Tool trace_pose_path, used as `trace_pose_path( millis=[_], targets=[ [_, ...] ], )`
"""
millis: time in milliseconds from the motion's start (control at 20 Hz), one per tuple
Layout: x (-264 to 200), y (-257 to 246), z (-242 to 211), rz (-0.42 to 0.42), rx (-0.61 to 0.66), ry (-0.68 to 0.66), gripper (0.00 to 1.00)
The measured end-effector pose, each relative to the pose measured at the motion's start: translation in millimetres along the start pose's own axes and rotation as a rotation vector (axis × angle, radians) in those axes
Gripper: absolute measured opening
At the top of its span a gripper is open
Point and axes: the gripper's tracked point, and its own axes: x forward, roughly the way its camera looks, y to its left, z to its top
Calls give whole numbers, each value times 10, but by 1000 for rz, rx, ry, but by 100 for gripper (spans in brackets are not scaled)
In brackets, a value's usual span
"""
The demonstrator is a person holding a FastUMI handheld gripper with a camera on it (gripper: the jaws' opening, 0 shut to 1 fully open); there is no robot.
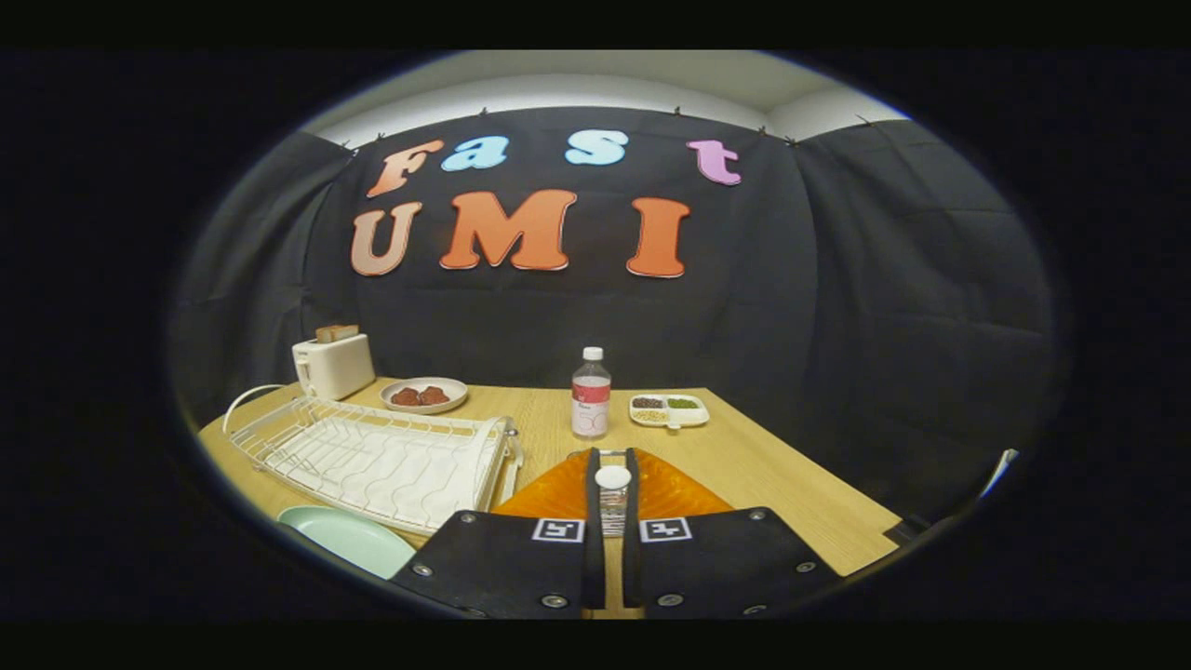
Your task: Take the plate from the dish rack, then take the spoon from the basket and place it into the plate.
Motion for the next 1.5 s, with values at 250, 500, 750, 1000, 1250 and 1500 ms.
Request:
trace_pose_path(
  millis=[250, 500, 750, 1000, 1250, 1500],
  targets=[
    [-427, -11, 285, -7, 0, -47, 7],
    [-890, 198, 457, 34, 11, -71, 7],
    [-1236, 607, 509, 119, 23, -97, 7],
    [-1433, 1099, 468, 227, 37, -98, 7],
    [-1546, 1546, 238, 327, 54, -61, 7],
    [-1542, 1860, -79, 402, 58, -6, 7]
  ],
)
